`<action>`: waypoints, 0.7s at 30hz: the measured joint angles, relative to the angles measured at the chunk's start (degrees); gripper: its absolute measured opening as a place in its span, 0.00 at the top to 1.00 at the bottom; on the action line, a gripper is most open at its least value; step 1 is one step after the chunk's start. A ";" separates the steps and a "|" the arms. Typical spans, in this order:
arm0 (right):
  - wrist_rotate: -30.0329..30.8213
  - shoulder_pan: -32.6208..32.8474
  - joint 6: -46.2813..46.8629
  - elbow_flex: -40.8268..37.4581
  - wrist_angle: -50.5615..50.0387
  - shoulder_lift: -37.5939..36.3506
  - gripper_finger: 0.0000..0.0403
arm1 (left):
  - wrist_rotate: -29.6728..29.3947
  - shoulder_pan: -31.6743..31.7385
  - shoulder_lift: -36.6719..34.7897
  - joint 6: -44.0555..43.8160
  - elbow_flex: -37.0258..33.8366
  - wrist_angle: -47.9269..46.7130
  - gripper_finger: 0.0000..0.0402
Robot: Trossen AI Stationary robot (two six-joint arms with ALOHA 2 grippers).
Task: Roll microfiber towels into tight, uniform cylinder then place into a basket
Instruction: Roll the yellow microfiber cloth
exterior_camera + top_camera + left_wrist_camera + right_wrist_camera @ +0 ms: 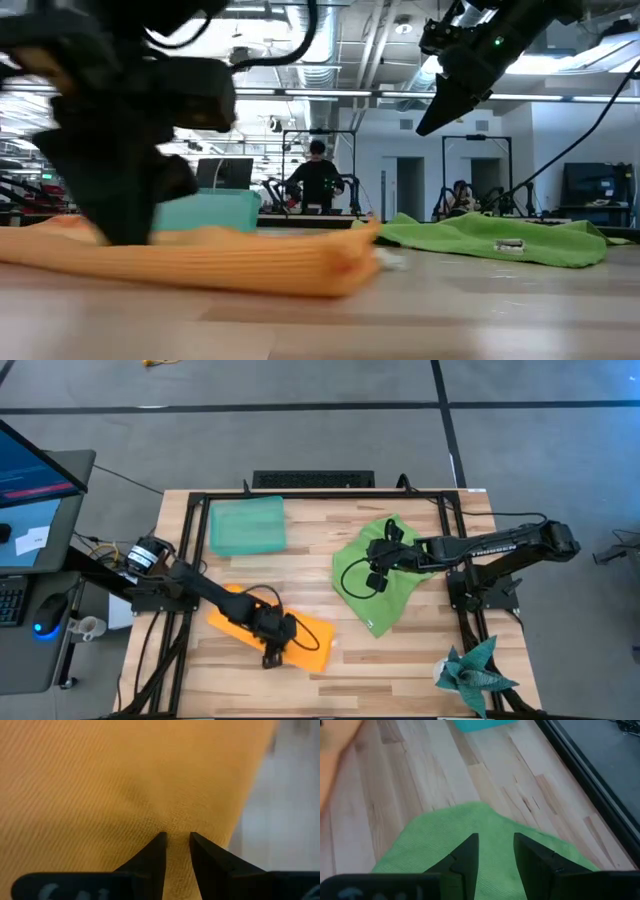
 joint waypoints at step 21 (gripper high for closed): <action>-0.33 0.00 0.01 0.04 0.00 0.02 0.64 | -18.39 -11.40 0.23 -22.68 14.69 -52.97 0.80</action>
